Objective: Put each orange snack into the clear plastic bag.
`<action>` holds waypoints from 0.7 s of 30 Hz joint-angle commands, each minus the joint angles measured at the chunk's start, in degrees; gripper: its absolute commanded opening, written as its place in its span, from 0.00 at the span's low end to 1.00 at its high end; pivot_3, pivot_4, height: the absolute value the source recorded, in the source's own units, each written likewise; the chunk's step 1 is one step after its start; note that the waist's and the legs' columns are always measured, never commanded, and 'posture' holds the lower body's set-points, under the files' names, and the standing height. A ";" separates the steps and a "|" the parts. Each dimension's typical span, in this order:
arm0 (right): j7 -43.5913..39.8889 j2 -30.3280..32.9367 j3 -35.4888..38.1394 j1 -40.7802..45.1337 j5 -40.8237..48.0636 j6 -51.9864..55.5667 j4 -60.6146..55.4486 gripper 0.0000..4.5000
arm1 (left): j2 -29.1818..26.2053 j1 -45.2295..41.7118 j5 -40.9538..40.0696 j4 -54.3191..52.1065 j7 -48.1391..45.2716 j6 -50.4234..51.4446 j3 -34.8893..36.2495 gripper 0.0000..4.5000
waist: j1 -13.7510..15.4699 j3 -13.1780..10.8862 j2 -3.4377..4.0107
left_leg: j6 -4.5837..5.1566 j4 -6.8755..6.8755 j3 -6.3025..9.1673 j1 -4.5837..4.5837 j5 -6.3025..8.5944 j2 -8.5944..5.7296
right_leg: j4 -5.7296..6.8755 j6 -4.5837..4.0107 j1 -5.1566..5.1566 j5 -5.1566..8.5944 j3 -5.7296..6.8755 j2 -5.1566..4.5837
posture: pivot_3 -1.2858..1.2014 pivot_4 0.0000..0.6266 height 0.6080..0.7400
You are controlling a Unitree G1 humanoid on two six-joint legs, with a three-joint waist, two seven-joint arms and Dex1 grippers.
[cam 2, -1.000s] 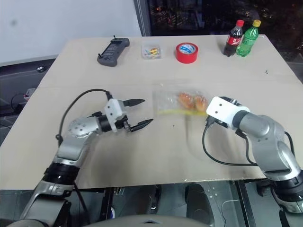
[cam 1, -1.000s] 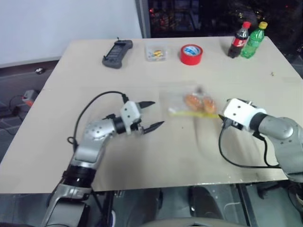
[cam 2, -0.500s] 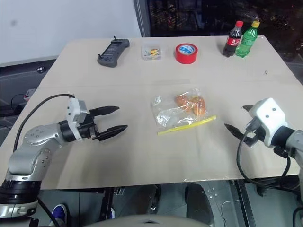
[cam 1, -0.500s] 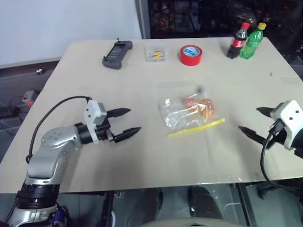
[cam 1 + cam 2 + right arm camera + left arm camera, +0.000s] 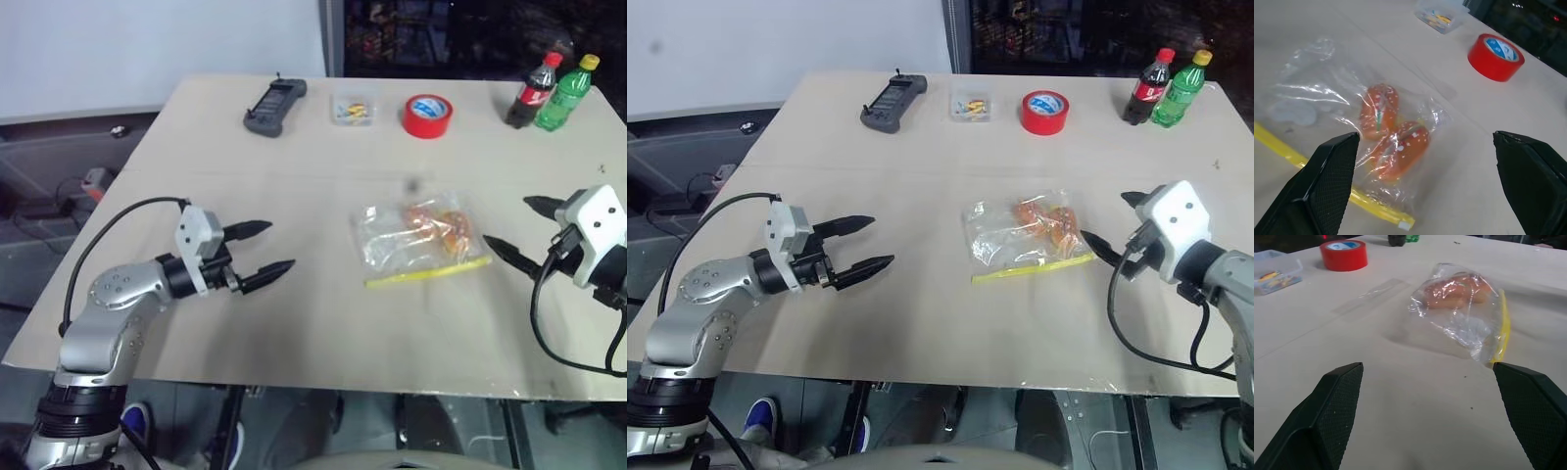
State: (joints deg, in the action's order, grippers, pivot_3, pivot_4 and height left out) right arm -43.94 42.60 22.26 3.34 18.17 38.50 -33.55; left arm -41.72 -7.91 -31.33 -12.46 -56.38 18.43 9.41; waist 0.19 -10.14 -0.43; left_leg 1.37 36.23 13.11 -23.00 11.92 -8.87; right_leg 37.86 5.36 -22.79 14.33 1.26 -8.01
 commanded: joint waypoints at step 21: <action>-4.57 6.49 7.75 -10.54 5.27 -1.80 -1.07 0.99 | -1.31 1.57 -2.47 -4.32 -0.75 3.17 1.70 1.00 | 0.63 -0.01 -0.02 | 0.40 0.00 -1.33 0.06 0.25 0.15 | 0.02 0.13 -0.44 -0.04 -1.14 0.04 | 0.52 0.24 1.00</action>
